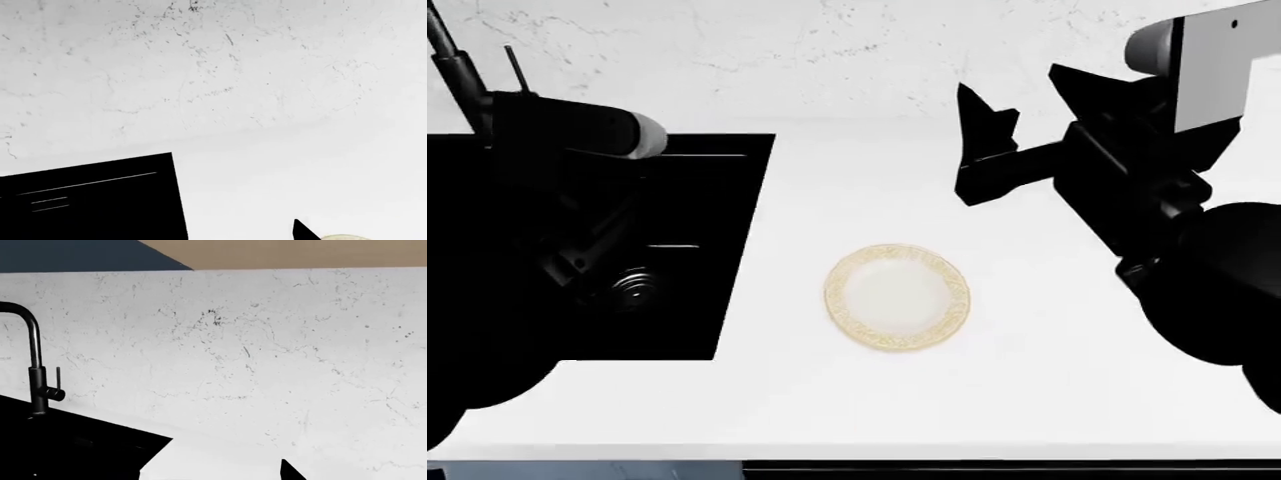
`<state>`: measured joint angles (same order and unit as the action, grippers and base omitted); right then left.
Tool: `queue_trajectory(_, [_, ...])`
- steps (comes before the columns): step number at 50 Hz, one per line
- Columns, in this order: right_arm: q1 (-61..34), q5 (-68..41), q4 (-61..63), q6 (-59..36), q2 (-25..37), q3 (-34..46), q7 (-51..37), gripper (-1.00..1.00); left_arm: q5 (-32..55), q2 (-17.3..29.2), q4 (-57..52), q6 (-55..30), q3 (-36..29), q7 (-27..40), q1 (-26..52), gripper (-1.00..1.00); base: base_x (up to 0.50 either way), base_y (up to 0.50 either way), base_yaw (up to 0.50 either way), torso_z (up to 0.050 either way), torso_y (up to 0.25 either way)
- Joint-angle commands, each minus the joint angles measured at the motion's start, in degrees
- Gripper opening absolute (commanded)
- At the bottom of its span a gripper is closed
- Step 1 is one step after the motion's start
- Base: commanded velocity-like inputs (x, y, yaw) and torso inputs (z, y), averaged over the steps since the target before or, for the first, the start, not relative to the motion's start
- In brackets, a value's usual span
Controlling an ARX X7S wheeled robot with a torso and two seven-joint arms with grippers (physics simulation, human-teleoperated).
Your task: Pick the chicken breast from the plate and place it on the cutting board. Then pick the condiment bottle from the cabinet and place it next to the cutting board.
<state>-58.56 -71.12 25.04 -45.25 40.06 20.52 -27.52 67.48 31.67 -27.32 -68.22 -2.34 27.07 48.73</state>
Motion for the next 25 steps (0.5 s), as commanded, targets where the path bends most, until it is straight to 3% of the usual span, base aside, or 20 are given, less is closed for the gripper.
queue_trajectory(1, [1.2,-0.8,1.5,0.5,0.5,-0.4,-0.1,1.0,0.3,0.3,-0.2,0.2,0.1,0.4,-0.2,1.0,-0.12,0.5,0.0,0.0,0.0])
queue_trajectory(25, [0.8,-1.5,1.9,0.5,0.5,-0.2,0.1,1.0,1.4,0.9,-0.1,0.3,0.2,1.1,0.2,1.0,-0.12,0.5,0.0,0.0,0.0])
